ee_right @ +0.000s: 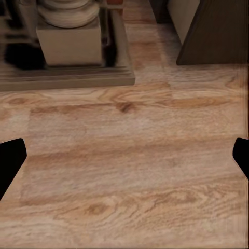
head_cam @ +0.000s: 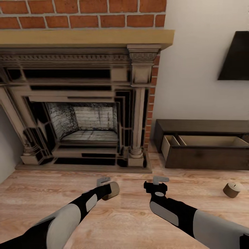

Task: Place each of the two pumpkins and all three candles from the living room inside a cabinet in the living room (use any cabinet), then make sure every cabinet is closed, and position the cauldron so it is next to a table in the living room.

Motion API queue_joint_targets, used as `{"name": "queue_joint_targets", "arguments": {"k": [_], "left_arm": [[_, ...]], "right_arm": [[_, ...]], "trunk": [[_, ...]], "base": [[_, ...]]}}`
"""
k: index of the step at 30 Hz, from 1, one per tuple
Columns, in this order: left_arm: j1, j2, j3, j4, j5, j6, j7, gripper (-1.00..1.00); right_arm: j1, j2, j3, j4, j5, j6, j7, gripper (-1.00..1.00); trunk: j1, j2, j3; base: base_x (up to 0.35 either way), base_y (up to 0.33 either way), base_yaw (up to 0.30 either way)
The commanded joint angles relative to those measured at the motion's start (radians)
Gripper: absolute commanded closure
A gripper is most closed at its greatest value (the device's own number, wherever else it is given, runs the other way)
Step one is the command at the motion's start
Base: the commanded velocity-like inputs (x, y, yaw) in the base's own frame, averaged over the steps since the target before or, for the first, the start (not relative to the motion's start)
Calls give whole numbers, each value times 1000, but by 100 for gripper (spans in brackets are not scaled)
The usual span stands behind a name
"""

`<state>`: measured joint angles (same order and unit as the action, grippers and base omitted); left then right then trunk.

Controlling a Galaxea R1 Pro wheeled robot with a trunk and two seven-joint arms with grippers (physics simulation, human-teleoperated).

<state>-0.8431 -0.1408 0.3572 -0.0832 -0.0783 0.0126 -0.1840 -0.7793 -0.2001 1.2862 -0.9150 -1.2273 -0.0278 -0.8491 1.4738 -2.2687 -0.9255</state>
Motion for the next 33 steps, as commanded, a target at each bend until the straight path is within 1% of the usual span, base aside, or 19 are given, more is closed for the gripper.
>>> {"name": "queue_joint_targets", "arguments": {"k": [1, 33], "left_arm": [[-1, 0, 9, -1, -8, 1, -3, 100], [-1, 0, 9, 0, -8, 1, -3, 100]], "right_arm": [[-2, -1, 4, -1, -6, -3, -4, -100], [0, -2, 2, 1, -8, -3, -4, -100]], "trunk": [[0, 0, -1], [0, 0, -1]], "base": [[0, -329, 0], [0, -330, 0]]}}
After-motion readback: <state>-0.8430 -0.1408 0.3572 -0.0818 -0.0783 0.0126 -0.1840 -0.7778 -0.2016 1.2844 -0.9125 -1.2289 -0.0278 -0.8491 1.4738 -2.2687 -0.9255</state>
